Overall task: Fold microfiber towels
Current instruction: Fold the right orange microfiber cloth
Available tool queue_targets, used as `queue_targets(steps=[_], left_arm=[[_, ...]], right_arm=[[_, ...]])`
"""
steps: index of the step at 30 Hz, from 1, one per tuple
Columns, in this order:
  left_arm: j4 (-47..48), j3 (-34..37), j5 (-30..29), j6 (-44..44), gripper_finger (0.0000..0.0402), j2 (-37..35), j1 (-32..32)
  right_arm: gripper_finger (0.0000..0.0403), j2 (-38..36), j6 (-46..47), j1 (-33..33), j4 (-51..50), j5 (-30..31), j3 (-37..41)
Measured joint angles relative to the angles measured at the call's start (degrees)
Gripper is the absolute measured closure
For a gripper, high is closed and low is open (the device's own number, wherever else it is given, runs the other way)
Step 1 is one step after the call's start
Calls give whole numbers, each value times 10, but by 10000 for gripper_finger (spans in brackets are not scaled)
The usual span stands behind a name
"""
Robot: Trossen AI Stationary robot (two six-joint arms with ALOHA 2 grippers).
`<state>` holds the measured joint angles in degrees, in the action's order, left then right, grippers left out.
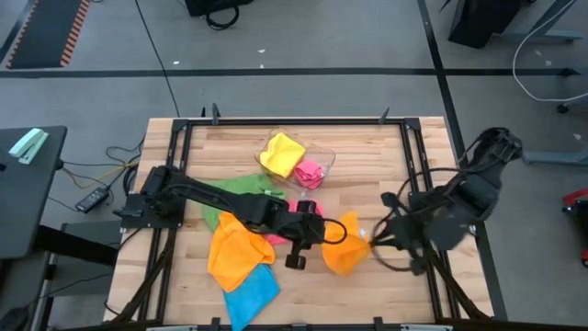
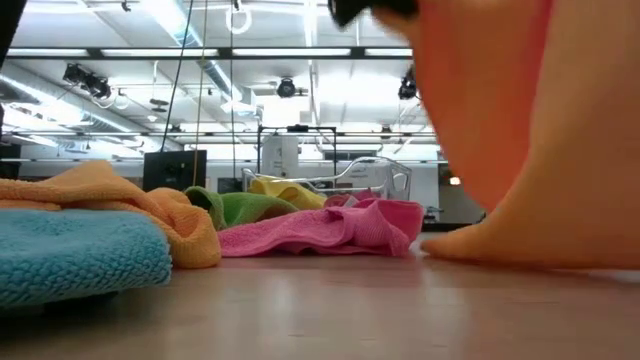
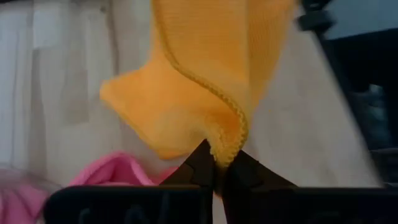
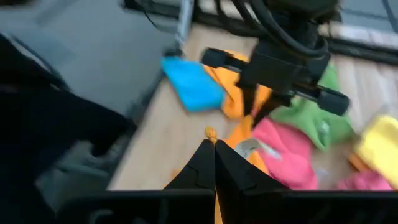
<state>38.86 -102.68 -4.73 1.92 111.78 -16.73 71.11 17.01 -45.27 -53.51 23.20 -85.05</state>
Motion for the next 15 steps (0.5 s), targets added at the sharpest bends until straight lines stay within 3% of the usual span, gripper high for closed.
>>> queue_targets(steps=[5, 10, 15], left_arm=[[76, -121, 38, -3, 389, 1, -29], [98, -215, 62, -39, 394, 1, -60], [107, -244, 63, -50, 375, 0, -76]], right_arm=[[400, 0, 17, -43, 10, -23, -51], [400, 1, -8, -87, 84, -52, -77], [400, 0, 5, -111, 42, -18, -78]])
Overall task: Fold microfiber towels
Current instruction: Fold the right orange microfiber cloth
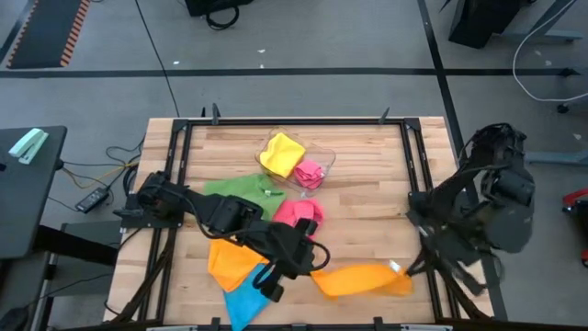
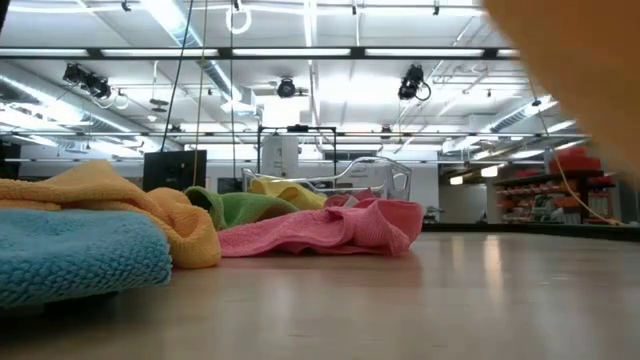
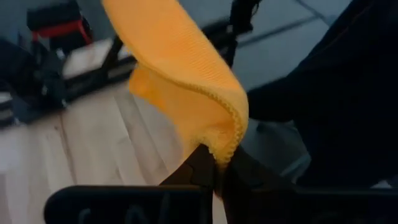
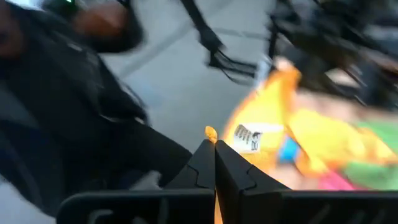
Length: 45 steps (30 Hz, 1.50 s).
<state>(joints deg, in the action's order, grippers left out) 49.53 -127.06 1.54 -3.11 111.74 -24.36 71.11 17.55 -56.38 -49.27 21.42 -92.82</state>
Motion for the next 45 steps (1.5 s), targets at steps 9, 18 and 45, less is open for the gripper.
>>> queue_targets(steps=[9, 18, 45], left_arm=[[93, 15, -43, 53, 394, 38, 58], [173, 102, -43, 136, 377, 47, 100], [58, 199, -90, 148, 389, 45, 123]], right_arm=[[400, 1, 152, 57, -282, 180, 52], [400, 1, 138, 198, -299, 223, 191], [400, 1, -301, 425, 1, 278, 435]])
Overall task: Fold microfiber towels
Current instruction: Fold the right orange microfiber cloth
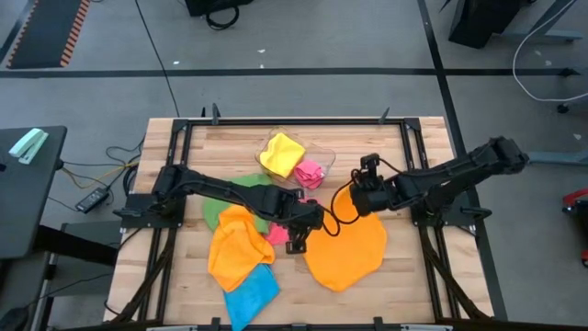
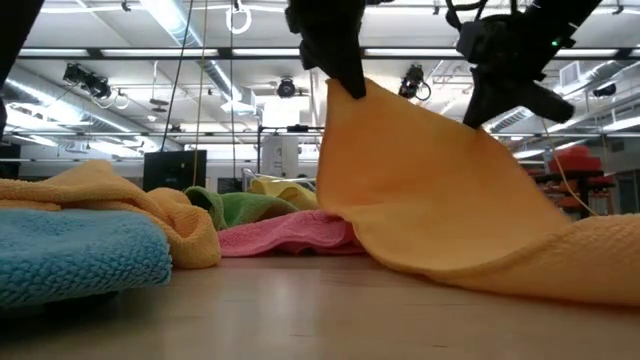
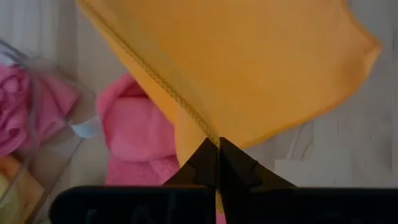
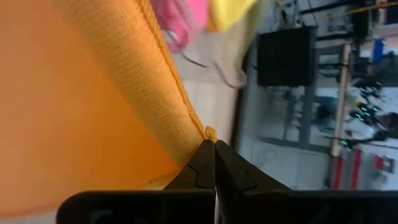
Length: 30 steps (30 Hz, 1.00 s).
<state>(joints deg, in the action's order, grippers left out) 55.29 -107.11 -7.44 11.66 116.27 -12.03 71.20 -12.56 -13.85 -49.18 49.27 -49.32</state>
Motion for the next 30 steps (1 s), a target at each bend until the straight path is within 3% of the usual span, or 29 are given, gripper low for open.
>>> queue_targets(steps=[5, 12, 20, 30], left_arm=[[-31, -10, 35, 12, 369, -3, -9], [-82, -9, 44, 12, 369, 19, -37], [-184, -9, 43, 24, 386, 74, -50], [-282, -9, 75, 73, 367, 124, -70]], right_arm=[[400, -1, -7, 2, -9, -21, -10], [400, 0, -40, -37, -15, -163, -4], [400, 0, -22, -96, -74, -210, -3], [400, 0, 11, -178, -114, -223, -3]])
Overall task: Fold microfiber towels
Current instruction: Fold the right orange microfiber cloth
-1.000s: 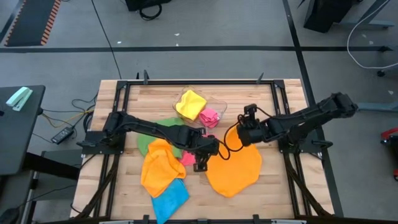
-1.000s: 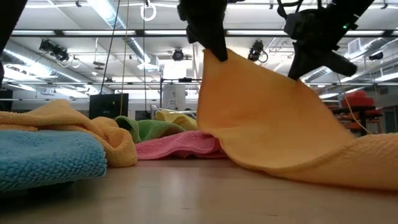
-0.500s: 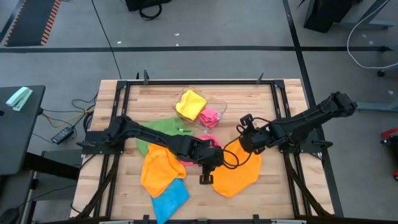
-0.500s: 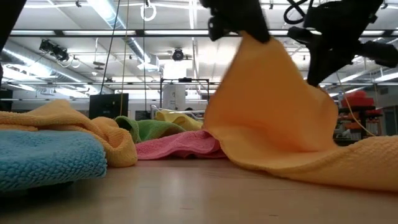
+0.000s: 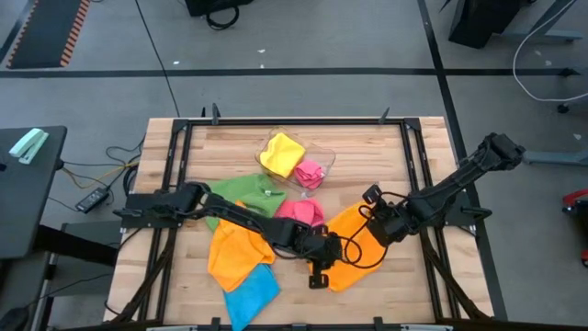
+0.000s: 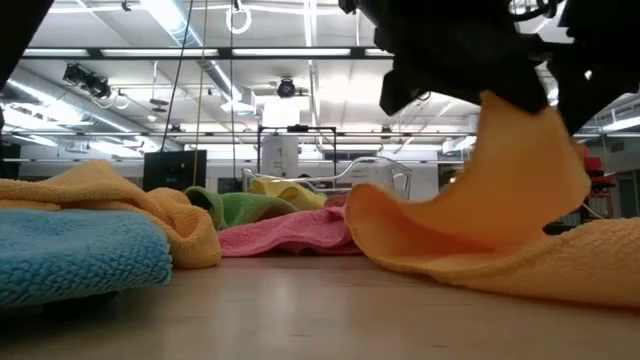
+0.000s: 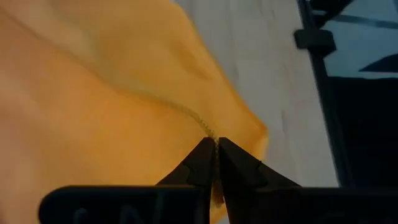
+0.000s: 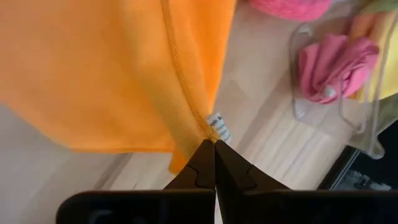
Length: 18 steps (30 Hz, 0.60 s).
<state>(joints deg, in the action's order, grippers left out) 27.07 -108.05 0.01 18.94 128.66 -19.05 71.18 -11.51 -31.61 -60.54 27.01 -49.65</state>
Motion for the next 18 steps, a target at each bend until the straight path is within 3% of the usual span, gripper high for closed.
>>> queue_targets(steps=[11, 18], left_arm=[[-61, 0, 25, 40, 385, 28, -21], [-119, -2, 25, 54, 376, 39, -28]], right_arm=[[400, 0, 40, -10, -10, -83, 0], [400, 0, 16, -25, -10, -89, 0]])
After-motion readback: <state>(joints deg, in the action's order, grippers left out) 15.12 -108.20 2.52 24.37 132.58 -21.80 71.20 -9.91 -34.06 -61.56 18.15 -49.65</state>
